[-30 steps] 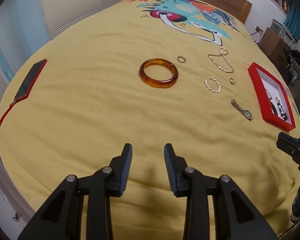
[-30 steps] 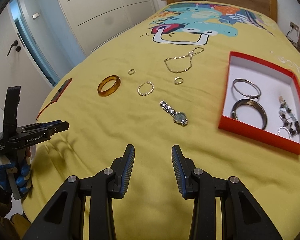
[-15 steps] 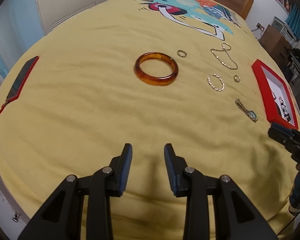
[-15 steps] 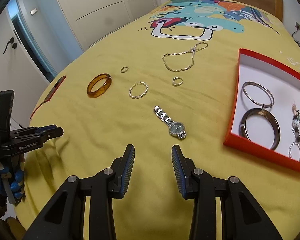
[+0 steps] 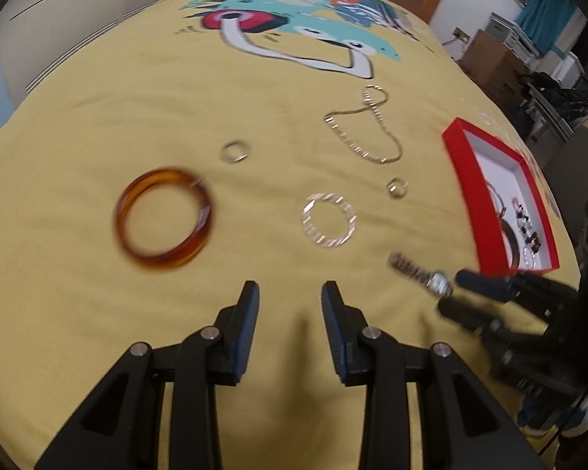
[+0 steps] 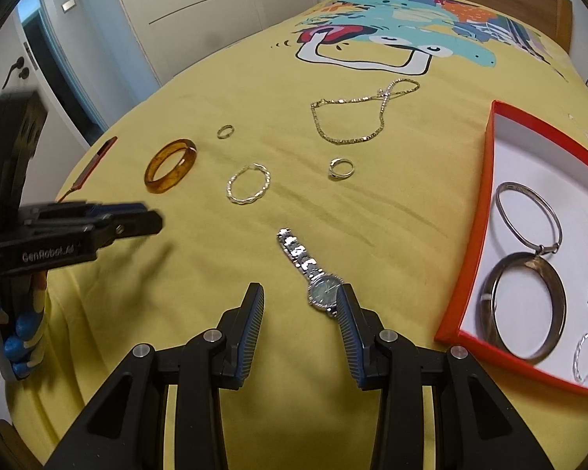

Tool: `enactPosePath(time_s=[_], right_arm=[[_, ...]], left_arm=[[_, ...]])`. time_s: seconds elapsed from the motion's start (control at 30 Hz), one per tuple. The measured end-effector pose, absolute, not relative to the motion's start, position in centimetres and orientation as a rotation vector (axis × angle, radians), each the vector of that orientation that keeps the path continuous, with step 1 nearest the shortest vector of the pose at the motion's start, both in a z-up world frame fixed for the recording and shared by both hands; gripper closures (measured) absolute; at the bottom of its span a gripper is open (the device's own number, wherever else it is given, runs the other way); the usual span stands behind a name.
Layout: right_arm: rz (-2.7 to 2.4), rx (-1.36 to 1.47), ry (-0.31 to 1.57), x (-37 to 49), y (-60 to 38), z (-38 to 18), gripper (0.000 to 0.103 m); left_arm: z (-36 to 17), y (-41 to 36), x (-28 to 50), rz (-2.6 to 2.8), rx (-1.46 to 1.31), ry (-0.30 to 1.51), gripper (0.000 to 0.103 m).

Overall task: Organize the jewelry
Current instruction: 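Grasp the silver watch with the right tool while the left tool grasps the twisted hoop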

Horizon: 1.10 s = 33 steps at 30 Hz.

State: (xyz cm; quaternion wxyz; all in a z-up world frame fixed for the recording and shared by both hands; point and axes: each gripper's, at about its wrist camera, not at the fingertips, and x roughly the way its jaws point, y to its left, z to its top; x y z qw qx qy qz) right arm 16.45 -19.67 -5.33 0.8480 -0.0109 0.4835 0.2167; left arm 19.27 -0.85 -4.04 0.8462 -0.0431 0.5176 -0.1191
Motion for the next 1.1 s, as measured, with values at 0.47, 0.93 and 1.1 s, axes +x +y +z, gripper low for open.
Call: enactPosePath(time_s=[0.47,0.93,1.1], right_arm=[[0.465,-0.106,1.041,17.7,-18.4,-7.0,0.066],[0.436,-0.073,1.052,17.5,-18.3,-7.8,0.079],[0.429,-0.023,1.064,17.4,-18.6,-8.1,0.079]], left_arm=[[-6.1,-5.0,24.8,-0.280,0.002,1.115,0.071],[-7.2,-4.8,25.1,-0.260,0.013,1.125,0.071],[-7.7,-5.0,25.2,-0.248,0.038,1.124,0.082]])
